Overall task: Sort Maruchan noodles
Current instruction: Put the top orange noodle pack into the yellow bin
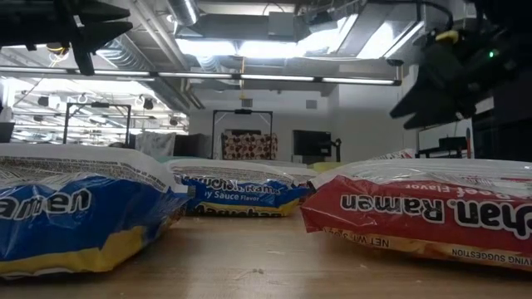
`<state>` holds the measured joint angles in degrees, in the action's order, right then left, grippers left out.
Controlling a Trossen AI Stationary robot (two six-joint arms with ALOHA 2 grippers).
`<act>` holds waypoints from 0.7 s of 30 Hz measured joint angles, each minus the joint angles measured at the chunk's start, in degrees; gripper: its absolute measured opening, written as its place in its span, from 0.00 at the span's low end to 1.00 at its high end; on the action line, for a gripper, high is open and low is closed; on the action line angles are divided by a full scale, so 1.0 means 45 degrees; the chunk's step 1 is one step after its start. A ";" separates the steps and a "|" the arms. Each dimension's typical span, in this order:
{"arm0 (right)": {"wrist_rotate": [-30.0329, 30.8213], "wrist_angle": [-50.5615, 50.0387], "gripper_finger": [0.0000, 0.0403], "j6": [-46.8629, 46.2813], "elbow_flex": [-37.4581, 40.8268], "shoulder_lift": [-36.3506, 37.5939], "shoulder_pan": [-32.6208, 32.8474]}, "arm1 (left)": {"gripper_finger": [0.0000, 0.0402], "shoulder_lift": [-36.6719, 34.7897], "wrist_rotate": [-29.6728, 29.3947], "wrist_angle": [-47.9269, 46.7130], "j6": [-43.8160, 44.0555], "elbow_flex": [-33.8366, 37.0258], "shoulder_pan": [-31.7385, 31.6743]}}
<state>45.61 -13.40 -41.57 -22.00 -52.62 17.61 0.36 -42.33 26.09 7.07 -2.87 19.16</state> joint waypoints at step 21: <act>0.0537 0.2547 0.88 -0.1613 0.0010 -0.5518 0.0010 | 0.22 0.0000 0.0000 -0.0706 0.0076 0.0000 -0.0005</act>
<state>48.03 -1.94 -48.83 -21.96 -77.46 17.65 0.36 -42.33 22.91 7.41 -2.87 19.14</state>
